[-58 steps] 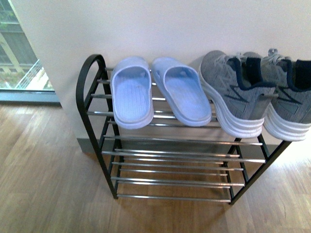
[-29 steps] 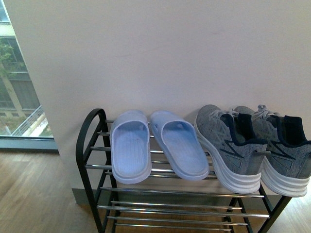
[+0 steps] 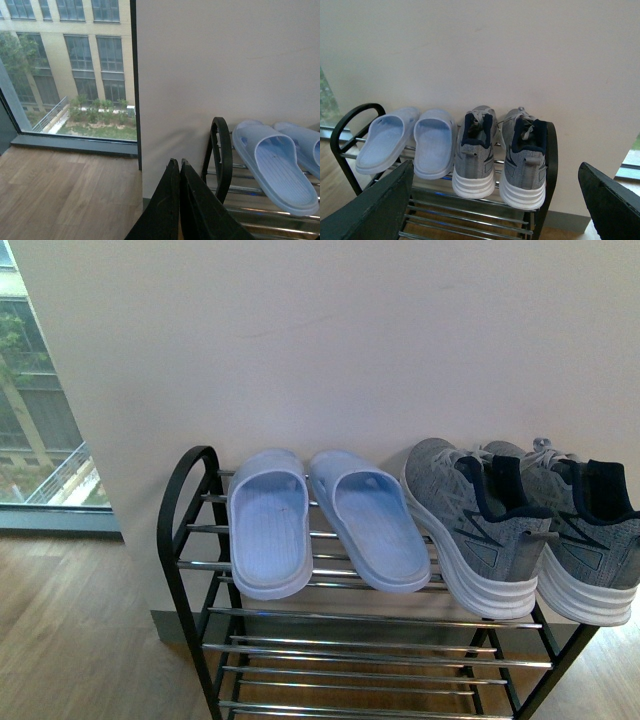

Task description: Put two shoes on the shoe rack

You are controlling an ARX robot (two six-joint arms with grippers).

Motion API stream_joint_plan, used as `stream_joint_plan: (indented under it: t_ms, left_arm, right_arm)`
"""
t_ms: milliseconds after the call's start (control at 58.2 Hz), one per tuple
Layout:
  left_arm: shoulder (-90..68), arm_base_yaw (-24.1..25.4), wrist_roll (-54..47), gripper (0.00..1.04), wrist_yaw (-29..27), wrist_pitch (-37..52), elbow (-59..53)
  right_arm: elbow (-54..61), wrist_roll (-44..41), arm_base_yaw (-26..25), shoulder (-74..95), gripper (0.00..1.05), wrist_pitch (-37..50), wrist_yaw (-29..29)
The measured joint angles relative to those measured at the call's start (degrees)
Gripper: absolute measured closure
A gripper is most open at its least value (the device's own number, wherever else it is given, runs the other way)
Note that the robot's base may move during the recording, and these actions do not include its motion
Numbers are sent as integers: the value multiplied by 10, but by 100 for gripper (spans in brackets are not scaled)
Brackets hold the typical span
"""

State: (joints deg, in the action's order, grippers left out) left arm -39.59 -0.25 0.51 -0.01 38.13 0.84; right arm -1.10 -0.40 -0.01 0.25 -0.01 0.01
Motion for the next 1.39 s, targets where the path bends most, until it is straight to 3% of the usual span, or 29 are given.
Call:
stream_joint_plan:
  t_ms: [498,1169,1255,1392]
  left_arm:
    - [170,0,0,103,0,-156,0]
    - [293,0,0,103,0,-278,0]
    - [372,0,0,103,0,-374,0]
    - [386,1,0,103,0,-381,0]
  right_arm:
    - [0,0,0,0,9,0,0]
    - [0,0,0,0,9,0,0]
    - [0,0,0,0,9,0,0]
    - [0,0,0,0,9,0,0]
